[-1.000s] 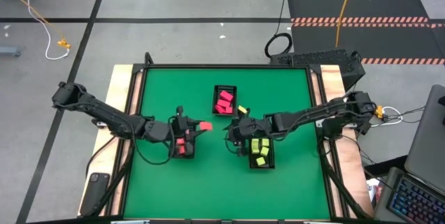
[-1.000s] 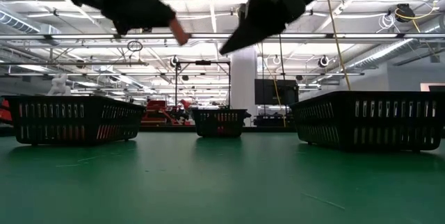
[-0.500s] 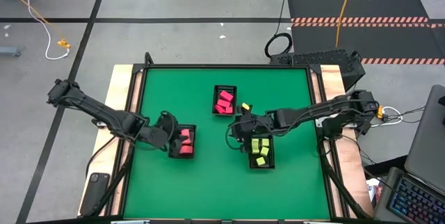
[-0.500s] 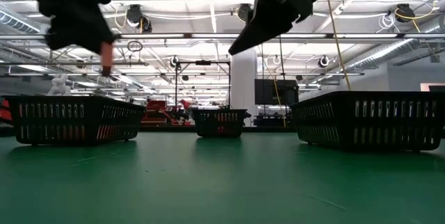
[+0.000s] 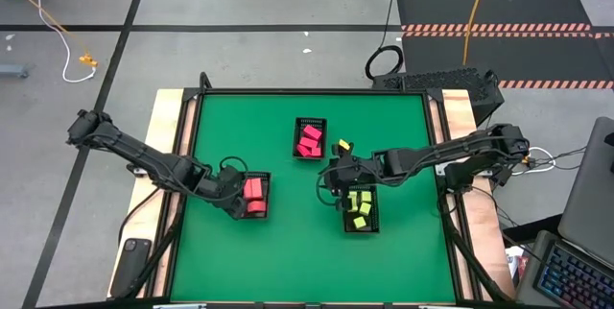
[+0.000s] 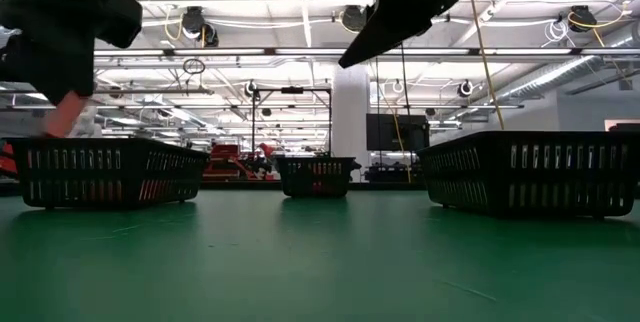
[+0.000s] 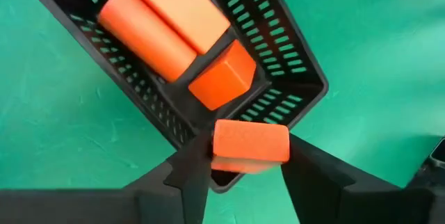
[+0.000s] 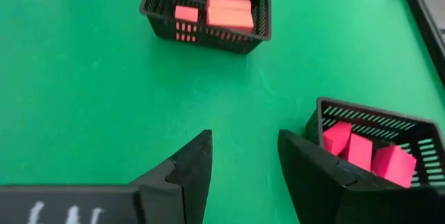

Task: Sort & place blocks by color
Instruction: Put the orange block into the bottom left black bin, then return to Home Position

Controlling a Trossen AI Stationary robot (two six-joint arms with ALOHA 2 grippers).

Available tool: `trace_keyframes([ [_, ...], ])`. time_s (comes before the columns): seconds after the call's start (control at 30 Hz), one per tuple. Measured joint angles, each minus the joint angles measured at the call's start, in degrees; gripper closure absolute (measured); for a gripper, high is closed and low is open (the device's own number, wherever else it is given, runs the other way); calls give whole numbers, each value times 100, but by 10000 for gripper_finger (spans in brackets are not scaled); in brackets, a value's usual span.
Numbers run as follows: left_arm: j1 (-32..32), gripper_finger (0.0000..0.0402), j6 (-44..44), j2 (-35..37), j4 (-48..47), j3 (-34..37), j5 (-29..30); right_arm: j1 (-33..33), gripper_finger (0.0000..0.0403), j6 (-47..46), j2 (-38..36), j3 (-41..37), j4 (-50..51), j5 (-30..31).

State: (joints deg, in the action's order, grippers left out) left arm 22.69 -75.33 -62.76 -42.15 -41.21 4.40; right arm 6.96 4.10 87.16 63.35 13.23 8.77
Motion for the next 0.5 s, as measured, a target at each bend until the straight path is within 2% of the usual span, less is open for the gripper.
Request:
trace_keyframes([
  [0.23,-156,195,178,4,69,-2,108,26,243,7,-58,0,-14,4],
  [0.5,-381,190,773,9,390,-2,20,26,243,119,-87,0,36,14],
])
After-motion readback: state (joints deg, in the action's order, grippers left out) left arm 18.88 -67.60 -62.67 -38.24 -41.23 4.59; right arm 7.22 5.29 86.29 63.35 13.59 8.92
